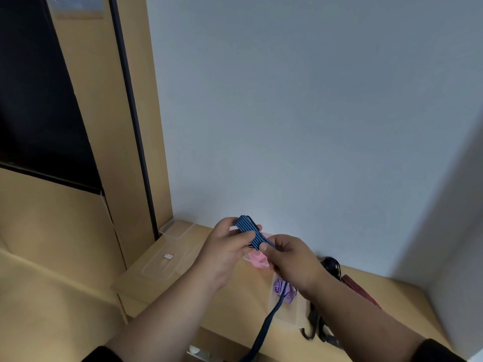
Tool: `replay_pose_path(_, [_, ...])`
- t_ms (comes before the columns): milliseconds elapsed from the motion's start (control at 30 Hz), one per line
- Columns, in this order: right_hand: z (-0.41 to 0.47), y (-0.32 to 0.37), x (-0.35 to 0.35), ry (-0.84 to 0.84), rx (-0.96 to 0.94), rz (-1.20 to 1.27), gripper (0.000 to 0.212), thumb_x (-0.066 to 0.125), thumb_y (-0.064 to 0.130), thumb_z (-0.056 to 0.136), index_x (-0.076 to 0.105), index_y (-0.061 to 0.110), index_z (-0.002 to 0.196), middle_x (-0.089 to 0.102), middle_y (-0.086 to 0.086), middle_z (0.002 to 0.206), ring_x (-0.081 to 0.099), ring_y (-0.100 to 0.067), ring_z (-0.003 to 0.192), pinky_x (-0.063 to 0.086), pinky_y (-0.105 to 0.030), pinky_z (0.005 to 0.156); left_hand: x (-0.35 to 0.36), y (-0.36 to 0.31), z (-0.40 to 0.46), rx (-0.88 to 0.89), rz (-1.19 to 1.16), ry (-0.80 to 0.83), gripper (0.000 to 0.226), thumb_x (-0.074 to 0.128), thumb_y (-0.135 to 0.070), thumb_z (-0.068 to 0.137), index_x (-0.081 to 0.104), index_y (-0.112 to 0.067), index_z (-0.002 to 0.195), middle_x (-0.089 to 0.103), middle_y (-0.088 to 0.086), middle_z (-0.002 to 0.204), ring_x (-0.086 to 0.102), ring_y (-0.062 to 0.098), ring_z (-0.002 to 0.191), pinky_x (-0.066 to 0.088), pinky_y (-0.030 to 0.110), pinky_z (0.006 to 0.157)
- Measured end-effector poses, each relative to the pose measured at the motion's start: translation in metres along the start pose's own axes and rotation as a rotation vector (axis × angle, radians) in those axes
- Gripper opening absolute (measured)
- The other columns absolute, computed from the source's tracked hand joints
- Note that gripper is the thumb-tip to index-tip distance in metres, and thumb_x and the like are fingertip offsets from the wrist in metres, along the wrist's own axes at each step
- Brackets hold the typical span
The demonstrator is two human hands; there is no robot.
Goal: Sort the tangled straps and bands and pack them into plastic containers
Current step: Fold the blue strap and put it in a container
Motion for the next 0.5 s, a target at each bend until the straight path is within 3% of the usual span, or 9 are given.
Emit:
replay_pose_path(67, [0.001,0.004,-0.008,-0.001,-0.028,-0.092,0.03,0.062,0.022,0.099,0.061,-0.005,0.084,0.046,0.004,0.056,0.037,-0.013,0.054,0.031,-0.027,0.055,-0.007,-0.004,0.003,0.001,0.164,0.05,0.033,0.071,0.005,0.083,0.061,-0.007,0.112,0.073,0.015,0.097,0.072,0.028,0.092,0.059,0.037,0.082])
replay_pose_path(133, [0.001,0.011,-0.014,0.027,-0.049,-0.2,0.025,0.063,0.022,0.097,0.067,0.0,0.086,0.048,0.003,0.06,0.04,-0.013,0.058,0.032,-0.027,0.058,-0.01,-0.01,0.003,-0.029,0.383,0.14,0.029,0.078,-0.005,0.074,0.065,-0.005,0.1,0.069,0.012,0.091,0.07,0.024,0.084,0.059,0.04,0.086])
replay_pose_path(267, [0.0,0.022,-0.017,0.097,-0.073,-0.429,0.019,0.062,0.025,0.096,0.07,0.014,0.083,0.053,0.009,0.063,0.045,-0.009,0.059,0.036,-0.027,0.059,-0.006,-0.016,0.0,-0.092,0.784,0.239,0.013,0.072,-0.004,0.084,0.063,-0.002,0.094,0.067,0.004,0.075,0.066,0.022,0.064,0.062,0.045,0.076])
replay_pose_path(400, [0.002,0.03,-0.015,0.051,-0.118,-0.742,0.019,0.055,0.035,0.099,0.064,0.024,0.086,0.061,0.011,0.071,0.057,-0.01,0.07,0.047,-0.032,0.067,0.005,-0.017,-0.007,-0.095,0.929,0.254,0.008,0.061,-0.019,0.091,0.064,-0.011,0.092,0.072,0.006,0.074,0.064,0.026,0.055,0.053,0.036,0.067])
replay_pose_path(500, [0.002,0.03,-0.015,0.018,-0.101,-0.826,0.023,0.056,0.039,0.098,0.063,0.019,0.091,0.066,0.002,0.08,0.061,-0.02,0.079,0.049,-0.039,0.072,0.004,-0.01,-0.007,-0.082,0.906,0.158,0.014,0.06,-0.024,0.094,0.066,-0.011,0.095,0.074,0.006,0.075,0.062,0.026,0.052,0.053,0.035,0.064])
Point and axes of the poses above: each hand's wrist, its own z-axis towards the middle knuckle, its own x-axis out of the palm, y = z × x, the point moved 8 cm from there along z, towards the middle knuckle
